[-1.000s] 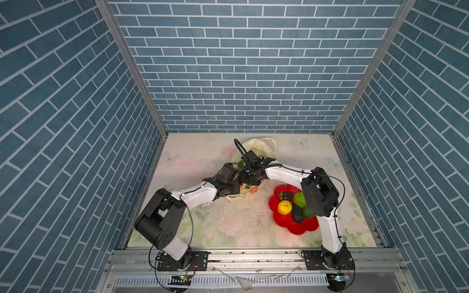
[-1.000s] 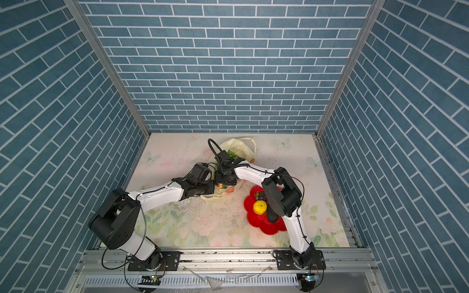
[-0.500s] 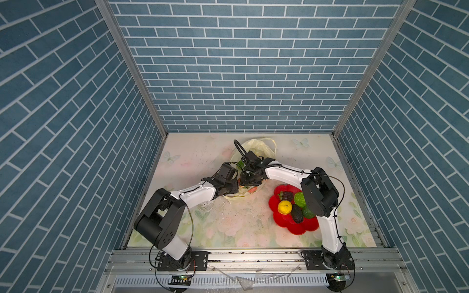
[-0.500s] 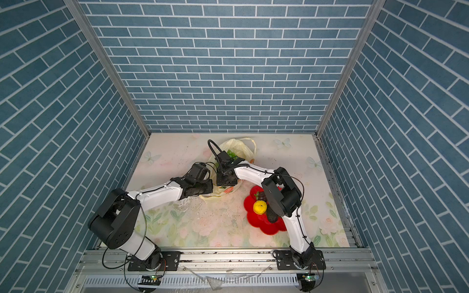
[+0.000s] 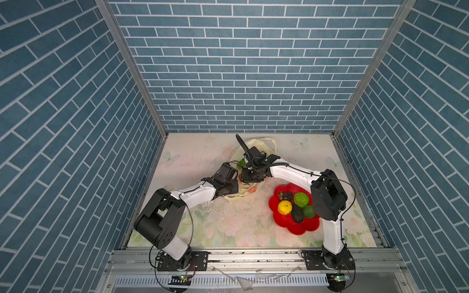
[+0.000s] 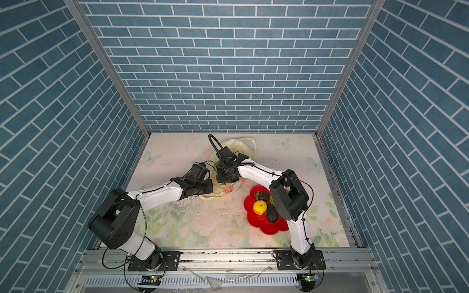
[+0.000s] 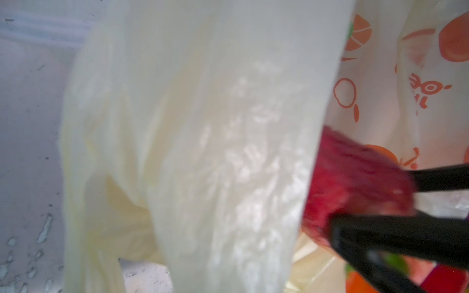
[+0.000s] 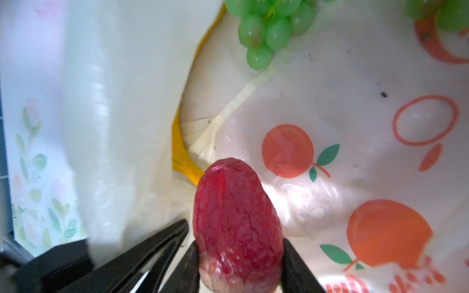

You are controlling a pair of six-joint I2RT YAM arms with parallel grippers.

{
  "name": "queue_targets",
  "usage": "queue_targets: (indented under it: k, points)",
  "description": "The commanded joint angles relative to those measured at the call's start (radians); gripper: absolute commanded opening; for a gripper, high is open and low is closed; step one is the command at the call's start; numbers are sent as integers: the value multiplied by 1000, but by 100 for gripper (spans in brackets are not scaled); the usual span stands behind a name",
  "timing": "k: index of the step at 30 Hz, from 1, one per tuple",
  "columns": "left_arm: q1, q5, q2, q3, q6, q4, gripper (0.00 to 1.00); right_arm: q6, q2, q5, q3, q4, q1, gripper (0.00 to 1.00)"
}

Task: Take fruits out of the plastic bag
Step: Pick up the fruit from the plastic bag.

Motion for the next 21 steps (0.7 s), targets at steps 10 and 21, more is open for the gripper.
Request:
queue_targets:
  k: [10, 21]
  points:
    - [12, -10, -14, -29, 2, 9, 12, -75, -205, 52, -44, -134, -35, 46]
    - [23, -11, -13, -40, 4, 19, 12, -120, -497, 125, -210, -467, -99, 46]
